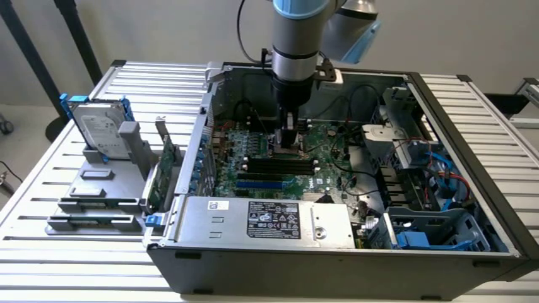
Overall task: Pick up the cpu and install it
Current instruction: 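Place the cpu into insertion slot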
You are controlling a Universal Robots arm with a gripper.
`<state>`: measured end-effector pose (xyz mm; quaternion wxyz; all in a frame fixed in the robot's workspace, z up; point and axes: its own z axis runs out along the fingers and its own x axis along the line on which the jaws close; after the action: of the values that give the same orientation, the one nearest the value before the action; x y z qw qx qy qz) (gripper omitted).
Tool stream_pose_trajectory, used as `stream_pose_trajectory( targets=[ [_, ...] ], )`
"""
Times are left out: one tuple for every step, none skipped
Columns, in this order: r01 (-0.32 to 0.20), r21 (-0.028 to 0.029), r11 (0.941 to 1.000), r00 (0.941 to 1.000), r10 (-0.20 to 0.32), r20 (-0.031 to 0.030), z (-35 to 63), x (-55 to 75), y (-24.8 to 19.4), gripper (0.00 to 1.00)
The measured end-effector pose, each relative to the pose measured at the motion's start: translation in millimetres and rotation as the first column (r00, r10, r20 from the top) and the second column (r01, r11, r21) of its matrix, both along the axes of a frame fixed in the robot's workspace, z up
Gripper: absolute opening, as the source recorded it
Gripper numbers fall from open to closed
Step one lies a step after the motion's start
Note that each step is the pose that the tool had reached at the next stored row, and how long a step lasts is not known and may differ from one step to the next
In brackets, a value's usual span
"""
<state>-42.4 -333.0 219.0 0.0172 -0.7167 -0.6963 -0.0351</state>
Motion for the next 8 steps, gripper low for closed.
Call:
stream_pose_trajectory(
  targets=[
    [0.001, -0.001, 1.0, 1.0, -0.001, 0.0, -0.8, 0.0, 0.0, 0.55],
    [0.002, -0.0018, 1.0, 1.0, -0.002, 0.0, -1.5, 0.0, 0.1, 0.55],
    [0.003, -0.0028, 1.0, 1.0, -0.003, 0.0, -2.1, 0.0, 0.1, 0.55],
    [0.004, -0.0036, 1.0, 1.0, -0.004, 0.0001, -2.8, 0.0, 0.2, 0.55],
    [0.005, -0.0046, 1.0, 1.0, -0.005, 0.0001, -3.4, 0.0, 0.2, 0.55],
    [0.005, -0.0053, 1.0, 1.0, -0.005, 0.0001, -4.0, 0.0, 0.2, 0.55],
    [0.006, -0.006, 1.0, 1.0, -0.006, 0.0001, -4.5, 0.0, 0.3, 0.55],
    [0.006, -0.0065, 1.0, 1.0, -0.006, 0.0002, -4.8, 0.0, 0.3, 0.55]
  ],
)
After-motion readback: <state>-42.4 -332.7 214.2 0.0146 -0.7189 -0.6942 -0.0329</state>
